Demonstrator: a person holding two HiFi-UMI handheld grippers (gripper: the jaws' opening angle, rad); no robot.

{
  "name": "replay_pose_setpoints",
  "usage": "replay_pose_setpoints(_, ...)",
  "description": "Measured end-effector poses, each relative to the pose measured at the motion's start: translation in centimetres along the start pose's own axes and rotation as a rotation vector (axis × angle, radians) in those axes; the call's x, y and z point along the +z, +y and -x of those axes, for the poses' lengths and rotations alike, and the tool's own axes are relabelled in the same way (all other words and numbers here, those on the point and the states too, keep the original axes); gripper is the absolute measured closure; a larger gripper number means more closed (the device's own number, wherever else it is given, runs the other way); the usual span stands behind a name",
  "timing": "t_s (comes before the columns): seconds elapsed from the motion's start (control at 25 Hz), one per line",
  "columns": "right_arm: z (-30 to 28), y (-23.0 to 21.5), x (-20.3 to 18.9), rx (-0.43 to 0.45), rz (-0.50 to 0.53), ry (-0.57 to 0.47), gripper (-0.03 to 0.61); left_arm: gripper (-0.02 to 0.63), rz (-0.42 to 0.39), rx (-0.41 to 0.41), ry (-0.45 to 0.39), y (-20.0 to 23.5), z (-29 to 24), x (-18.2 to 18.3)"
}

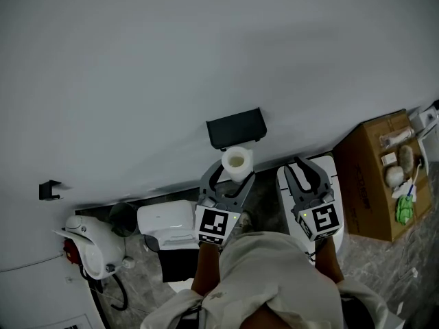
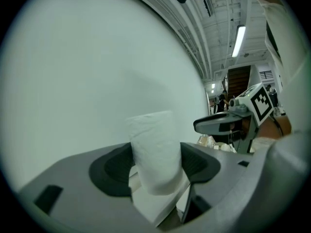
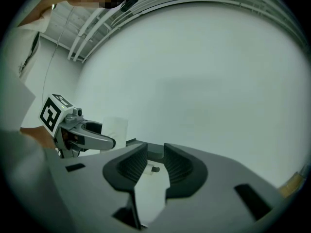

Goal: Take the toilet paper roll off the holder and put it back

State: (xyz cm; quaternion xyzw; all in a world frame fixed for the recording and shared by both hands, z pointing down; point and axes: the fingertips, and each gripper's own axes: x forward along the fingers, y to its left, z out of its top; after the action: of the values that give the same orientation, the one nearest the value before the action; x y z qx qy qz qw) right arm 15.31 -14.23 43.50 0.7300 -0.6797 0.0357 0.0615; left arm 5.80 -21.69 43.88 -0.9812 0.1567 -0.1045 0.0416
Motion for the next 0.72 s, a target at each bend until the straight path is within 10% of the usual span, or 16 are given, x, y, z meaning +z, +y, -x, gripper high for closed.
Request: replay_pose_setpoints(0.72,-1.8,0.3,0.4,0.005,-0.01,-0.005,0.476,0.305,-0.009,-0.008,-0.016,1.4,-0.2,0.8)
